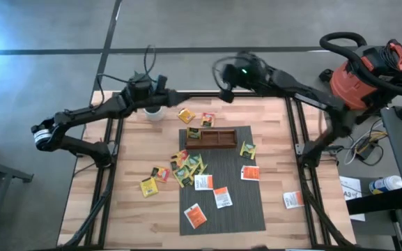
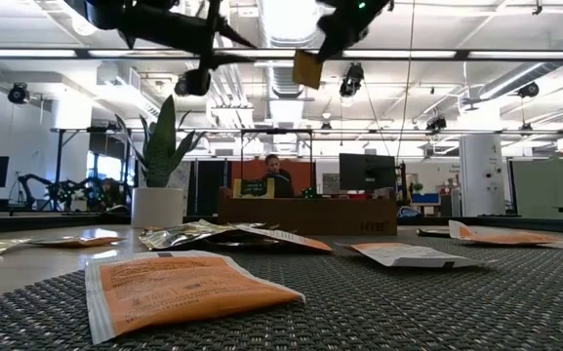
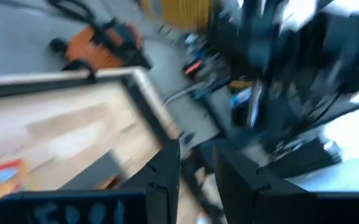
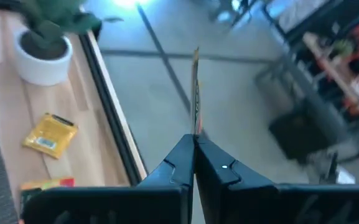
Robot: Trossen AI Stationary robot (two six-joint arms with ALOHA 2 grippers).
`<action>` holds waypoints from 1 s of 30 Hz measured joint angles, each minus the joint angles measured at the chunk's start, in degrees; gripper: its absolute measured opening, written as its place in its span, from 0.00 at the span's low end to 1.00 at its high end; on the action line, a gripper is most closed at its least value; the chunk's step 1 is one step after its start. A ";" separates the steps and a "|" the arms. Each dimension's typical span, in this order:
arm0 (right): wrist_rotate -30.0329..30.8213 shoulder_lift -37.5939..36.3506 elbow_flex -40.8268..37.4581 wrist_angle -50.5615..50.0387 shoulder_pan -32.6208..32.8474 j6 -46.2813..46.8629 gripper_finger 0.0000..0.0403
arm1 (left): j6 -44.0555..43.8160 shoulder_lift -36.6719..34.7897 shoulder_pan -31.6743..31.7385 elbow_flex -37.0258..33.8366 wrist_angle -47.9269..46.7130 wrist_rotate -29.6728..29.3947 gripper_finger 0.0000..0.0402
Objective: Pick & Place Tea
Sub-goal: Put the orange tea bag into the right compartment of the wooden organizer
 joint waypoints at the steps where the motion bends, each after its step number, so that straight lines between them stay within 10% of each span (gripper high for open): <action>1: 0.10 -2.01 -2.48 0.89 0.96 -0.75 0.02 | -1.05 0.01 0.29 0.00 1.58 0.03 0.22; 8: -19.53 -11.62 -11.62 -1.55 2.33 27.38 0.02 | -0.16 0.11 1.06 -0.07 2.10 0.50 0.22; 15: -19.61 -16.28 -20.23 1.10 1.06 58.97 0.02 | 25.46 0.11 -5.79 -0.07 1.79 -2.15 0.22; 24: -21.51 -17.15 -32.55 29.69 -0.37 86.03 0.02 | 81.70 4.44 -30.56 -0.09 0.19 -58.27 0.22; 30: -19.75 -14.52 -36.29 40.50 -0.39 98.44 0.02 | 85.22 8.05 -31.75 -0.08 9.26 -63.06 0.22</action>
